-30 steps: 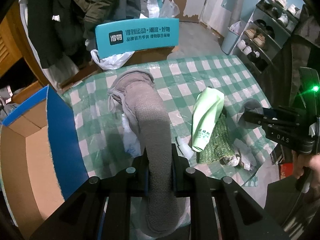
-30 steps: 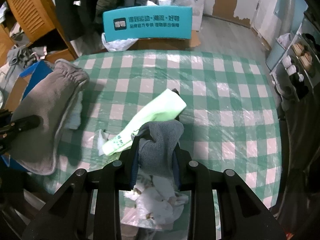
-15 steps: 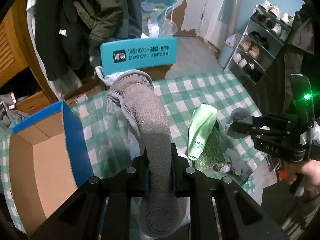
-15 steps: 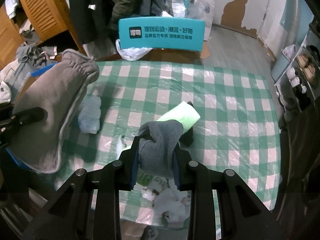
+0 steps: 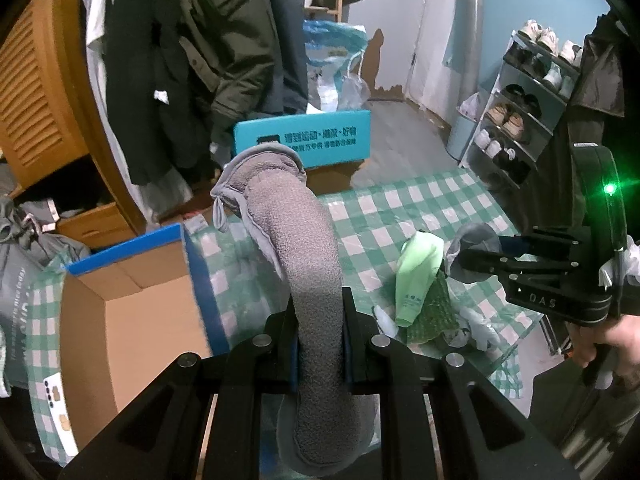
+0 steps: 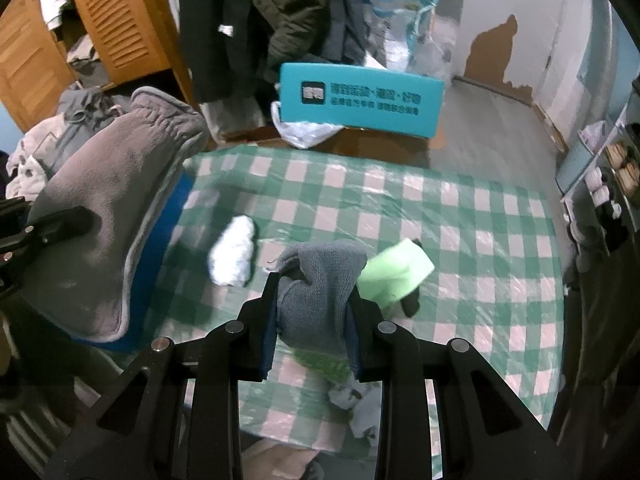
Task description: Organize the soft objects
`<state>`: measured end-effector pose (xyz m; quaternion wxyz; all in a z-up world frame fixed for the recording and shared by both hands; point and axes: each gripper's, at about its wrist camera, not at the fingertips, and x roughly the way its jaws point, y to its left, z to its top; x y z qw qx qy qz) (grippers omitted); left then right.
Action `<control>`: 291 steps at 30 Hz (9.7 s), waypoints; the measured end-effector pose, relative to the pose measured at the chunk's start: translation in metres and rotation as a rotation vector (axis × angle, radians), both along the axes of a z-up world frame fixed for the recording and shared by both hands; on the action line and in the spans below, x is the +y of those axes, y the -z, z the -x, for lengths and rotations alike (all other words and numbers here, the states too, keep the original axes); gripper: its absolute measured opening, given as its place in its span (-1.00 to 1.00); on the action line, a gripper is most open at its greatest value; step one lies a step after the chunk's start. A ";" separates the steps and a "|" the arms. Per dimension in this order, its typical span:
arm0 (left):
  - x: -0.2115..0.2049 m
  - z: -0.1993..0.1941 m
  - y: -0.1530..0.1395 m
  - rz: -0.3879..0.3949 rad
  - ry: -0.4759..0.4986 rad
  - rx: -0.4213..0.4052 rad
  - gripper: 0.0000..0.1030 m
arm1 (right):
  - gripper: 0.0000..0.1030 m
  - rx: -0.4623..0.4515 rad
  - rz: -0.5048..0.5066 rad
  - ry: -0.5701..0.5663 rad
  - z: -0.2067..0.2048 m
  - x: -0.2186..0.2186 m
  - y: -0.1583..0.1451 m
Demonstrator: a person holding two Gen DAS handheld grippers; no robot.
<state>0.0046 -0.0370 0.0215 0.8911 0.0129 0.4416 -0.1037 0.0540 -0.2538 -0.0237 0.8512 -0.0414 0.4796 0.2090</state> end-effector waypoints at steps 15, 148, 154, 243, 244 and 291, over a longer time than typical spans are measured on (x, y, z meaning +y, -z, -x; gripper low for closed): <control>0.049 0.022 -0.017 -0.011 -0.088 -0.059 -0.70 | -0.46 -0.044 -0.024 -0.076 0.002 0.055 -0.031; -0.015 -0.060 0.068 -0.127 -0.037 0.177 0.43 | 0.39 0.287 -0.059 0.222 -0.076 -0.034 0.067; -0.025 -0.080 0.087 -0.130 -0.022 0.220 0.43 | 0.39 0.336 -0.054 0.252 -0.083 -0.046 0.089; -0.032 -0.106 0.141 -0.108 0.007 0.279 -0.16 | -0.83 0.253 0.028 0.041 -0.100 0.050 0.120; -0.031 -0.104 0.136 -0.107 0.008 0.270 -0.16 | -0.83 0.247 0.022 0.036 -0.097 0.044 0.115; 0.014 -0.028 0.053 -0.156 -0.052 0.121 -0.16 | -0.83 0.061 -0.010 -0.147 -0.017 0.073 0.012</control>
